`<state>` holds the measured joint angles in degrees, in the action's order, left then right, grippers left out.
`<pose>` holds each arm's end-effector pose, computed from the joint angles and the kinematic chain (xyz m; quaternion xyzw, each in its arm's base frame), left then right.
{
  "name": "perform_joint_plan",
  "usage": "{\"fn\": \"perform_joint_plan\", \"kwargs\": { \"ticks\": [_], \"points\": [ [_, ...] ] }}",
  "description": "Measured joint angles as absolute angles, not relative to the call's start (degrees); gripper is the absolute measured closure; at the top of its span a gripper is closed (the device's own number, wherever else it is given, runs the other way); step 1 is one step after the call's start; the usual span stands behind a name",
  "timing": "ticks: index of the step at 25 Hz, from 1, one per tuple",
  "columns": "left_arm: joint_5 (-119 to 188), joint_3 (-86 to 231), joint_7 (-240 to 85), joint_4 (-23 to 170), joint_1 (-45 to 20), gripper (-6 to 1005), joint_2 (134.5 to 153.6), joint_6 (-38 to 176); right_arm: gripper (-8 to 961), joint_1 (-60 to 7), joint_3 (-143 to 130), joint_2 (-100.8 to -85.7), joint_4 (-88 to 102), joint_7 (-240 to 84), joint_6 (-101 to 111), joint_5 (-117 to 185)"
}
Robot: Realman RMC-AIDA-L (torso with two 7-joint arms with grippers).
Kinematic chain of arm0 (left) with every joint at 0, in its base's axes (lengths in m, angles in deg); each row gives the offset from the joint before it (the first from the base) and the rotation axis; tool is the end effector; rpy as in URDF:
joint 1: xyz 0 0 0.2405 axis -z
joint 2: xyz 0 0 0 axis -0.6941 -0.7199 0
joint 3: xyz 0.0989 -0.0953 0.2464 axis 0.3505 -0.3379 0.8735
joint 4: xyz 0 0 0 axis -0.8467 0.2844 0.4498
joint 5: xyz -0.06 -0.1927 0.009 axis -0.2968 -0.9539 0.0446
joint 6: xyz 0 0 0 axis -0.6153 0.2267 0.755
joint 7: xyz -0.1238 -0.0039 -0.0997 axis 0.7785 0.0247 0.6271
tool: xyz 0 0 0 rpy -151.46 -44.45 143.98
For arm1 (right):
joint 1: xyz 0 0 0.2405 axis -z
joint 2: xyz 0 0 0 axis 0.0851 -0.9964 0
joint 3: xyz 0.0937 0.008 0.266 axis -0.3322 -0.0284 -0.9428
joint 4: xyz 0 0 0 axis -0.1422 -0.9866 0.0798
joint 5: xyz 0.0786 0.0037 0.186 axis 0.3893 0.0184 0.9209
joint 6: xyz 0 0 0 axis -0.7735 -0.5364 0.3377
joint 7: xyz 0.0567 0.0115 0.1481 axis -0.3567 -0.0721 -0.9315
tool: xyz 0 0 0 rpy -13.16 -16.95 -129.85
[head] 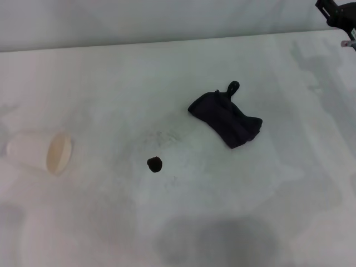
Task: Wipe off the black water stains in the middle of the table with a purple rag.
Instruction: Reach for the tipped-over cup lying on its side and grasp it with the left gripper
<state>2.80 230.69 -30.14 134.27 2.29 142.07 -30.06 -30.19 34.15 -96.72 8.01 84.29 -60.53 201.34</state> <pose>-0.3057 0.3646 0.1181 -0.9449 -0.0179 -0.0753 0.3179 0.3465 0.4204 0.0374 -0.6473 0.2800 0.3046 0.6402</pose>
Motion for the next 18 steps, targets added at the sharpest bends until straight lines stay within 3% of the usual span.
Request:
{"fn": "perform_joint_plan", "kwargs": {
  "ticks": [7, 18],
  "points": [
    [12.9, 230.8, -39.9, 143.7, 2.4, 127, 145.02, -32.6, 96, -31.1, 34.3, -96.71, 7.7, 84.1, -58.4, 201.3],
    [19.2, 230.8, -49.7, 146.8, 5.5, 128, 147.74, -32.5, 95, -33.0, 33.8, -96.72, 5.2, 83.9, -58.0, 201.3]
  ]
}}
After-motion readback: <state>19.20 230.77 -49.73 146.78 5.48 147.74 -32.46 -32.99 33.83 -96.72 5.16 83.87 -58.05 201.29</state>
